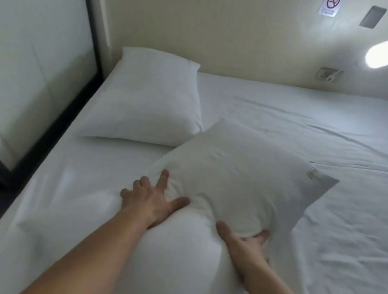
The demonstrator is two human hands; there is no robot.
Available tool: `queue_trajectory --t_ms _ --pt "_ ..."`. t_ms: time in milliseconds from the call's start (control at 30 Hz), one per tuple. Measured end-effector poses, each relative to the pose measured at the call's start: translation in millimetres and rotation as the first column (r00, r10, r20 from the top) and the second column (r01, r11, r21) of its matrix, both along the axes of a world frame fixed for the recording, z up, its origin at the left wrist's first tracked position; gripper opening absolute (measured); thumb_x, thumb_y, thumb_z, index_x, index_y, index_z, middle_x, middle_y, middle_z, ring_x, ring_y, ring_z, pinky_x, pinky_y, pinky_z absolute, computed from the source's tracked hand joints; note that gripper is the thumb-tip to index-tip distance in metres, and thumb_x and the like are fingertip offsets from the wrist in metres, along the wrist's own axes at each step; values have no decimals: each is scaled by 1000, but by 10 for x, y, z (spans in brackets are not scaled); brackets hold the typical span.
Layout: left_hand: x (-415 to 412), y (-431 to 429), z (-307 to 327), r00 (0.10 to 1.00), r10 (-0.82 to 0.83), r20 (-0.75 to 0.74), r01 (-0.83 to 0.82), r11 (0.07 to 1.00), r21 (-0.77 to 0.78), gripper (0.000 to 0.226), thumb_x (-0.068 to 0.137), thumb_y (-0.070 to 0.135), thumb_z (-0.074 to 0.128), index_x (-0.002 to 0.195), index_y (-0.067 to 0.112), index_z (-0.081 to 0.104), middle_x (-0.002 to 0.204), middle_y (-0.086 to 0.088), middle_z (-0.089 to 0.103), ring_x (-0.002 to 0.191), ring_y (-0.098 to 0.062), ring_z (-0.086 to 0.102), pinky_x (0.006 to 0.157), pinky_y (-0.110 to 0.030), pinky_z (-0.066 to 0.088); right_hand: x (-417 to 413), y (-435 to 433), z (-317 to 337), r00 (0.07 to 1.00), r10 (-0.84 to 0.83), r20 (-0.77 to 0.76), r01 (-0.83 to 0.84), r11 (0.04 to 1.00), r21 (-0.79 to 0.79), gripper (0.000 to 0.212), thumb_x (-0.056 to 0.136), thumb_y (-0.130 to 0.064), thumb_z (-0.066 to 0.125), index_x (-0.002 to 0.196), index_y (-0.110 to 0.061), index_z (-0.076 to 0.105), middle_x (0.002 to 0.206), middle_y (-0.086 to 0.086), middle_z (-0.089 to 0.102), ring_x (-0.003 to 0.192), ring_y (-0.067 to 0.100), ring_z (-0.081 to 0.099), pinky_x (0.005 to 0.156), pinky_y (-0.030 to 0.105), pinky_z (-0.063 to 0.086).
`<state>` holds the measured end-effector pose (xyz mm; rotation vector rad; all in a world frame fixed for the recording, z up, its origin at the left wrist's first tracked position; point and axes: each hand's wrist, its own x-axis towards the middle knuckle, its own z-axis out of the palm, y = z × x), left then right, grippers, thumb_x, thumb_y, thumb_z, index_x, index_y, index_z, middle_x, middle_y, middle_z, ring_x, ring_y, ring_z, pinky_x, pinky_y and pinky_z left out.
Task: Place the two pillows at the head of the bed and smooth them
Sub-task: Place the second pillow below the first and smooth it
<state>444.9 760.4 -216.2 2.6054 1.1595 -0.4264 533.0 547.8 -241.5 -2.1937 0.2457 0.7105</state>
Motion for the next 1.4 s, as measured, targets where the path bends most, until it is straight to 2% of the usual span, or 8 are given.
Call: queue_trajectory --t_ms 167,267,467,733,900,1033,1233,1400 --pt "-162 -35 178 996 -53 76 57 997 -58 69 85 73 31 145 38 29 133 -13 50 116 -34 52 90 -42 41 -167 -4 196 998 -30 51 29 999 13 114 68 -55 80 151 -22 10 142 29 34 126 44 42 105 46 36" --pt "-406 -171 333 965 -34 258 47 998 -43 40 93 55 38 101 23 60 113 -10 65 102 -31 59 73 -36 40 -307 -112 329 983 -24 182 18 999 35 84 68 -50 80 132 -19 36 127 20 53 112 40 55 96 44 45" --pt "-1016 -468 550 729 46 683 -147 985 90 39 95 46 41 95 19 69 93 -5 68 88 -33 63 70 -38 49 -558 -185 665 849 -92 520 8 987 162 51 85 -37 69 129 -18 52 118 18 64 108 38 57 89 40 42" --pt "-1833 -793 1017 489 159 858 -325 946 10 31 95 43 46 86 22 68 75 8 62 68 -17 54 61 -30 34 -999 -113 1168 750 -124 650 -126 938 324 37 89 -32 68 121 -17 58 119 16 65 110 36 57 89 37 40" --pt "-2334 -612 976 517 299 802 -488 873 -11 46 95 49 40 61 19 47 68 1 57 73 -32 56 63 -36 39 -1207 314 1099 793 65 606 -280 922 268 38 87 -42 64 122 -28 58 114 11 66 107 32 59 89 39 44" --pt "-2712 -382 447 828 436 353 -457 889 -27 62 89 65 17 110 30 64 112 -4 63 105 -28 59 83 -38 42 -1380 391 463 868 348 355 -364 931 -23 49 87 -56 54 130 -35 48 120 14 58 108 34 59 85 40 42" --pt "-2877 58 21 733 648 208 -600 759 -252 96 64 92 17 148 46 10 151 -12 29 134 -36 34 107 -49 29 -1319 307 162 879 352 320 -338 936 -101 47 88 -51 55 129 -29 51 118 15 64 109 33 59 81 38 41" --pt "-2904 27 -182 719 660 218 -583 744 -328 92 68 91 18 148 48 7 145 -21 39 126 -35 46 102 -45 32 -1357 278 99 847 378 374 -361 925 -116 46 90 -52 53 130 -30 49 117 12 64 108 32 59 77 36 36"
